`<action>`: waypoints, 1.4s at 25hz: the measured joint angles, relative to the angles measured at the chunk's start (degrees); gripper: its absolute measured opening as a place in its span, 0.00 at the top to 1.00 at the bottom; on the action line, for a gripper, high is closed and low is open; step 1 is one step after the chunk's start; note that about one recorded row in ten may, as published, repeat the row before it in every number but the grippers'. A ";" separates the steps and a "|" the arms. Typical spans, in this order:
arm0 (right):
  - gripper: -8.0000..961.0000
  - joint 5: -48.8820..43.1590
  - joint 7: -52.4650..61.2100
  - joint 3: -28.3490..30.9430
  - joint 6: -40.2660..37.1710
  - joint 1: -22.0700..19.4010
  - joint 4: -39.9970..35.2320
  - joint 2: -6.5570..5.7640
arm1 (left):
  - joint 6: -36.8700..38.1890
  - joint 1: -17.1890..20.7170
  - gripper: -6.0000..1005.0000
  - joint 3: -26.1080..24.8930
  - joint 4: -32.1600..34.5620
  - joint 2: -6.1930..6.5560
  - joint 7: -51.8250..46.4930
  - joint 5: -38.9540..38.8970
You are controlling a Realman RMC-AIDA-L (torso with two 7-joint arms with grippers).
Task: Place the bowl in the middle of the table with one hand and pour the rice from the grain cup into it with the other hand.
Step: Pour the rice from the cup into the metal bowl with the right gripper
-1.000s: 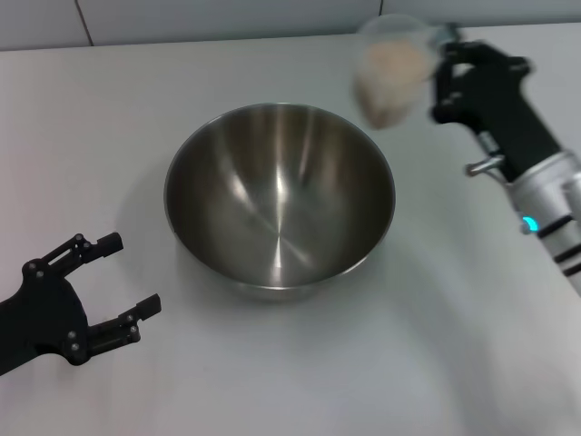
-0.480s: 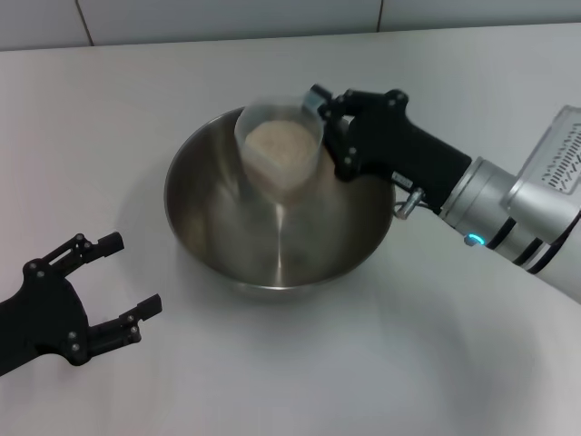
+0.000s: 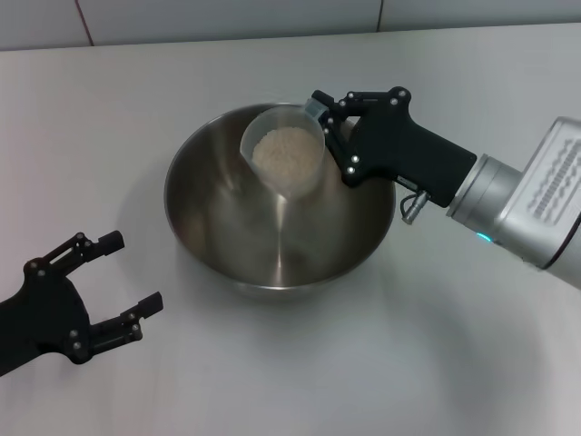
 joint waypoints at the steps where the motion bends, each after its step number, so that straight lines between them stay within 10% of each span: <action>1: 0.96 -0.05 -3.51 0.09 -0.17 0.01 -0.11 0.00 | -0.03 0.00 0.13 -0.02 -0.07 -0.02 0.00 -0.01; 17: 0.96 0.39 -62.89 0.76 -1.12 -1.50 3.96 0.41 | -0.34 0.00 0.13 -0.96 0.22 -0.86 0.07 -0.42; 35: 0.96 -2.02 -98.67 -0.20 0.66 -1.45 5.74 0.62 | -0.60 -0.02 0.13 -0.98 -0.23 -0.95 0.16 -0.42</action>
